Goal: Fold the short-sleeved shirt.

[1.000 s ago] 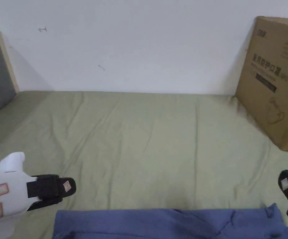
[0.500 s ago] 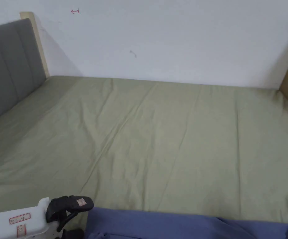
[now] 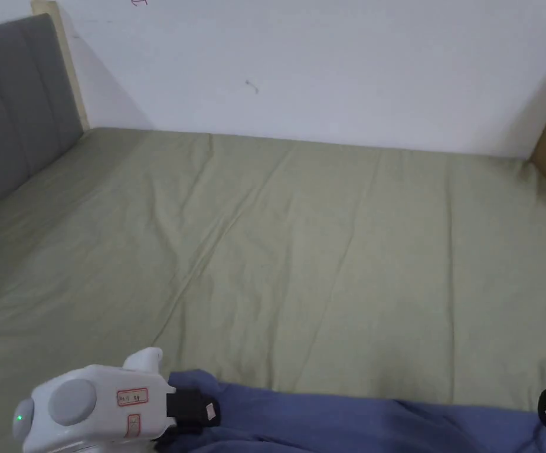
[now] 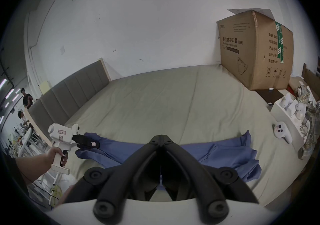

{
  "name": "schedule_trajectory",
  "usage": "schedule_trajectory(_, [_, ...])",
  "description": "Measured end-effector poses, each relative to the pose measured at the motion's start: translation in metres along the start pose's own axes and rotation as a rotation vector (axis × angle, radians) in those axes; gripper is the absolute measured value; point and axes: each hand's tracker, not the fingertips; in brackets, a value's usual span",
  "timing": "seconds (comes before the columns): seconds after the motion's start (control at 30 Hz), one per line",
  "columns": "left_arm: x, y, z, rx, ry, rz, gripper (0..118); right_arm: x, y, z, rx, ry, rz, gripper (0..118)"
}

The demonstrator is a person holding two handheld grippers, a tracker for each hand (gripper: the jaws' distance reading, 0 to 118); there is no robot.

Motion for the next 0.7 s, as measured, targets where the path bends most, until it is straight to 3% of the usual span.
schedule_trajectory(0.1, [0.049,-0.012,0.051,0.135,0.357,-0.313,12,0.007,0.000,0.007,-0.011,0.112,-0.122,0])
schedule_trajectory(0.17, [0.067,-0.024,0.073,0.237,0.479,-0.342,12,0.016,-0.001,0.008,-0.021,0.187,-0.211,0])
schedule_trajectory(0.23, [0.076,-0.021,0.081,0.199,0.312,-0.192,12,0.021,-0.003,0.011,-0.029,0.227,-0.270,0])
schedule_trajectory(0.3, [0.093,-0.019,0.069,0.129,0.144,-0.062,13,0.025,-0.005,0.014,-0.024,0.218,-0.263,0])
schedule_trajectory(0.4, [0.138,-0.012,0.024,0.006,-0.036,-0.056,13,0.029,-0.008,0.024,-0.027,0.190,-0.241,0])
schedule_trajectory(0.47, [0.172,-0.010,-0.016,-0.056,-0.065,-0.092,15,0.033,-0.009,0.032,-0.027,0.189,-0.241,0])
schedule_trajectory(0.5, [0.184,-0.009,-0.030,-0.068,-0.080,-0.095,40,0.035,-0.010,0.037,-0.023,0.186,-0.245,0])
schedule_trajectory(0.53, [0.192,-0.007,-0.045,-0.077,-0.104,-0.089,72,0.043,-0.012,0.040,-0.018,0.183,-0.249,0])
schedule_trajectory(0.57, [0.195,-0.006,-0.055,-0.100,-0.133,-0.070,95,0.046,-0.013,0.044,-0.015,0.180,-0.252,0])
schedule_trajectory(0.7, [0.195,-0.002,-0.052,-0.063,-0.095,-0.071,96,0.056,-0.018,0.051,-0.008,0.166,-0.253,0])
